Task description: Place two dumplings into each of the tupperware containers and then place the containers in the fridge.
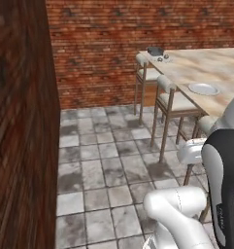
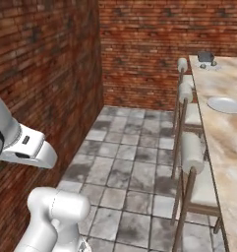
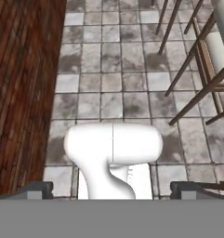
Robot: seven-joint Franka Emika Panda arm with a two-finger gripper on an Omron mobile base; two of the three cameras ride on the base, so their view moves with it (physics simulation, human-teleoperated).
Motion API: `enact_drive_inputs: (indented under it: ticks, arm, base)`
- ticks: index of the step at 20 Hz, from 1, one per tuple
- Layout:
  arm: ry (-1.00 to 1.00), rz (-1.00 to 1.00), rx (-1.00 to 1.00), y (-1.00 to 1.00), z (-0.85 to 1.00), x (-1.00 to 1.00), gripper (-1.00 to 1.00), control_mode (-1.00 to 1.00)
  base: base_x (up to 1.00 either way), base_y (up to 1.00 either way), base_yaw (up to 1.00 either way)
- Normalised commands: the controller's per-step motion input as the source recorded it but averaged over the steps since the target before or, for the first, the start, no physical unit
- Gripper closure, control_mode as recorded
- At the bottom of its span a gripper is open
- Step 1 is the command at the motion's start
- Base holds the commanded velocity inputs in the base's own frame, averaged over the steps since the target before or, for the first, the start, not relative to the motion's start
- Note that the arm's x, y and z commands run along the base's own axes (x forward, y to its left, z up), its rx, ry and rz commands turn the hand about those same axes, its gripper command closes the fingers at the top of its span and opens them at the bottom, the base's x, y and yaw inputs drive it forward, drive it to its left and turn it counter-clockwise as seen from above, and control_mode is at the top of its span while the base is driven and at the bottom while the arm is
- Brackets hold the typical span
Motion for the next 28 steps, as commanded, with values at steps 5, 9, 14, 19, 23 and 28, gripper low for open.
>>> enact_drive_inputs:
  ticks: [5,9,14,19,23,28]
  arm:
    - [0.0,0.0,0.0,0.0,0.0,0.0,-1.0,1.0]
    - [0.0,0.0,0.0,0.0,0.0,0.0,-1.0,1.0]
    - [0.0,0.0,0.0,0.0,0.0,0.0,-1.0,1.0]
    - [0.0,0.0,0.0,0.0,0.0,0.0,-1.0,1.0]
    - [0.0,0.0,0.0,0.0,0.0,0.0,-1.0,1.0]
    - [0.0,0.0,0.0,0.0,0.0,0.0,-1.0,1.0]
  base:
    - [1.0,0.36,0.0]
    - [1.0,0.44,0.0]
    - [1.0,0.35,-0.02]
    - [1.0,-0.19,-0.13]
    - [1.0,0.05,-0.12]
    - [1.0,0.28,-0.12]
